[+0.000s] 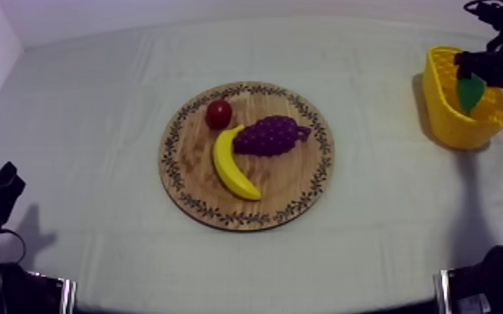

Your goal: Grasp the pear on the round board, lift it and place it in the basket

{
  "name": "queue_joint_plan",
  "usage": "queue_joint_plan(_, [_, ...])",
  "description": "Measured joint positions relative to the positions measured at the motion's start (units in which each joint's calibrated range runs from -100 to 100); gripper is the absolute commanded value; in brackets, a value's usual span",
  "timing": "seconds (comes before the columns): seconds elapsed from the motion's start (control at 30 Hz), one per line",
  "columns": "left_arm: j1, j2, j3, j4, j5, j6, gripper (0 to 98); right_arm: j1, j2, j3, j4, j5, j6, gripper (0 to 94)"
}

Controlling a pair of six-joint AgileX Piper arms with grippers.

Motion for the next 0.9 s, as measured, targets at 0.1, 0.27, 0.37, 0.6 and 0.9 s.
queue_joint_plan(0.1, [0.00, 0.00, 0.00, 0.00, 0.00, 0.00, 0.1, -0.35, 0.22, 0.29, -0.46, -0.60, 0.40, 65.7])
queue_joint_plan(0.27, [0.00, 0.00, 0.00, 0.00, 0.00, 0.00, 0.1, -0.98, -0.03, 1.00, -1.13, -1.72, 0.74, 53.5])
queue_joint_plan(0.37, [0.00, 0.00, 0.00, 0.00, 0.00, 0.00, 0.1, -1.14, -1.20, 1.96, -2.34, -2.47, 1.37, 32.7])
queue_joint_plan(0.6, [0.00, 0.00, 0.00, 0.00, 0.00, 0.00, 0.1, -2.55, -7.55, 5.50, -8.04, -3.54, 5.42, 6.9])
queue_joint_plan(0.9, [0.00, 0.00, 0.00, 0.00, 0.00, 0.00, 0.1, -3.62, -23.71, 14.95, -13.17, -3.68, 7.40, 0.5])
